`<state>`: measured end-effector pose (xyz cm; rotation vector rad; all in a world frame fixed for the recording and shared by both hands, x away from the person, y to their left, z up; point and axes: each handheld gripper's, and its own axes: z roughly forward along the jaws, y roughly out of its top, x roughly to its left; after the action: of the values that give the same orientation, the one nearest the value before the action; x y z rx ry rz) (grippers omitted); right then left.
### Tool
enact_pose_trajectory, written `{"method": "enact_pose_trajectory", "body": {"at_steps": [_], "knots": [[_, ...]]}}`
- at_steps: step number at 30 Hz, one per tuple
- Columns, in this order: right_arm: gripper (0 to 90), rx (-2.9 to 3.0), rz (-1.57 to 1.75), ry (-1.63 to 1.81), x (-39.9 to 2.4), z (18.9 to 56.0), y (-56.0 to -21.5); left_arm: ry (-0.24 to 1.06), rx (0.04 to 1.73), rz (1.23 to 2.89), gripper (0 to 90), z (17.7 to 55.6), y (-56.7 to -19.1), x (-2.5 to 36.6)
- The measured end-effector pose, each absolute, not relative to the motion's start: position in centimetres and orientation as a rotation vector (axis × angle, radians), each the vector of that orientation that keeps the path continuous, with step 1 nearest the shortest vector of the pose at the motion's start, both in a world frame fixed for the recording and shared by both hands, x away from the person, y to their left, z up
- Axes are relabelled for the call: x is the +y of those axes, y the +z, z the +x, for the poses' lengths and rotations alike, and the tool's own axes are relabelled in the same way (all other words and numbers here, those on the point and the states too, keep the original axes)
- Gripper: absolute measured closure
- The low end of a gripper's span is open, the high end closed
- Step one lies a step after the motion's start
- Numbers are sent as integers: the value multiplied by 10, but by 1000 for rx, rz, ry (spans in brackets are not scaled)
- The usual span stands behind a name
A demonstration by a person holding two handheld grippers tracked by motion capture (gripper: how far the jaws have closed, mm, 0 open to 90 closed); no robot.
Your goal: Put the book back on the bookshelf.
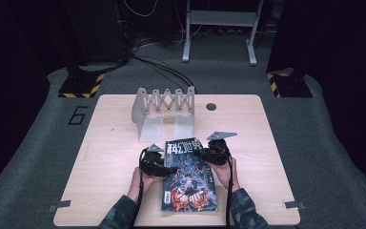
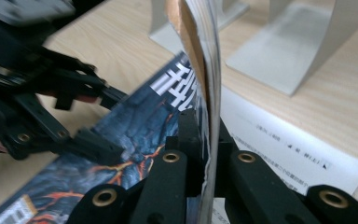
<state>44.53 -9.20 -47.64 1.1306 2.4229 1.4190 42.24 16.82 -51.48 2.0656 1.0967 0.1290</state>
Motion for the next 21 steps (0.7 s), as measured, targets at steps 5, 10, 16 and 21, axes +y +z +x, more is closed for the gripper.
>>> {"method": "enact_pose_trajectory", "body": {"at_steps": [5,10,16,21], "knots": [[870,2446,1216,1333,-89,454,-491,216,1106,2110,459,420,-513,163],[714,2493,1320,1104,-90,455,-497,223,1089,2116,489,420,-513,164],[600,2493,1379,985,-101,440,-500,219,1095,2115,489,420,-511,163],[599,2490,1352,1006,-102,437,-502,131,1080,2132,394,426,-511,165]]}}
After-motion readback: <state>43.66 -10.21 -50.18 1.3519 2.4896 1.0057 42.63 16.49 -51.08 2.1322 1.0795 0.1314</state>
